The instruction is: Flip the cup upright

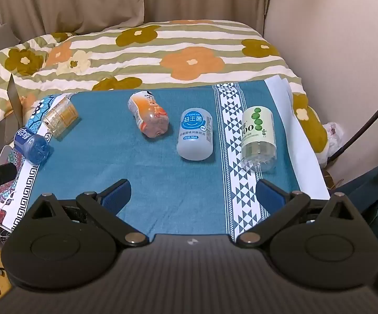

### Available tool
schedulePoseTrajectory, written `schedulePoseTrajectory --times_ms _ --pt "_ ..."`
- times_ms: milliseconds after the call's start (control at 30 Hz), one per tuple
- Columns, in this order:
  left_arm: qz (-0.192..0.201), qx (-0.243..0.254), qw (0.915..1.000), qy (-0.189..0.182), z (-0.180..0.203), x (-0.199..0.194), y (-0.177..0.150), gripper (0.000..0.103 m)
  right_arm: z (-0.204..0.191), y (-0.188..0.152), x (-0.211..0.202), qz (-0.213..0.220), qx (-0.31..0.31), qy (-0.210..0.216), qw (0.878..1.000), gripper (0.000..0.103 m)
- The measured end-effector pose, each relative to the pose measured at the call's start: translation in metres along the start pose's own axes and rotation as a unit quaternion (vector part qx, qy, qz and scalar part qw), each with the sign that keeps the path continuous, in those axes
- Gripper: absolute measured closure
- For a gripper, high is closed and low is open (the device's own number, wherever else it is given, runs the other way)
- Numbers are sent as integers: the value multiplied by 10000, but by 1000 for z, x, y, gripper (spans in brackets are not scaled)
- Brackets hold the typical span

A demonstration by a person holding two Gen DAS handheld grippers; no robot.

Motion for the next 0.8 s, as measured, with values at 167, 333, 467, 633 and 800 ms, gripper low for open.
schedulePoseTrajectory --times_ms 167,333,467,633,800 --pt "33 46 10000 -9 -3 0 0 0 -1 0 1 -5 -17 -15 10000 0" --pt "35 57 10000 8 0 -1 1 0 -5 -2 6 -42 10 0 10000 0" --pt "51 83 9999 29 1 -1 2 0 -7 -4 3 -32 8 -27 10000 0" --pt "56 97 9999 26 3 -1 3 0 -1 -2 4 -65 46 -25 10000 0" --pt "58 115 9999 -13 4 -2 2 0 0 -3 4 -67 57 -38 10000 0"
Point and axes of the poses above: each gripper's, at about its wrist camera, not at the fingertips, and x roughly the way its jaws point, z to its right, y to its top, the point moved 3 cm from there along x, roughly the way its jaws point, and after that the axes turned 5 degrees about y, right-handed, at the moved point
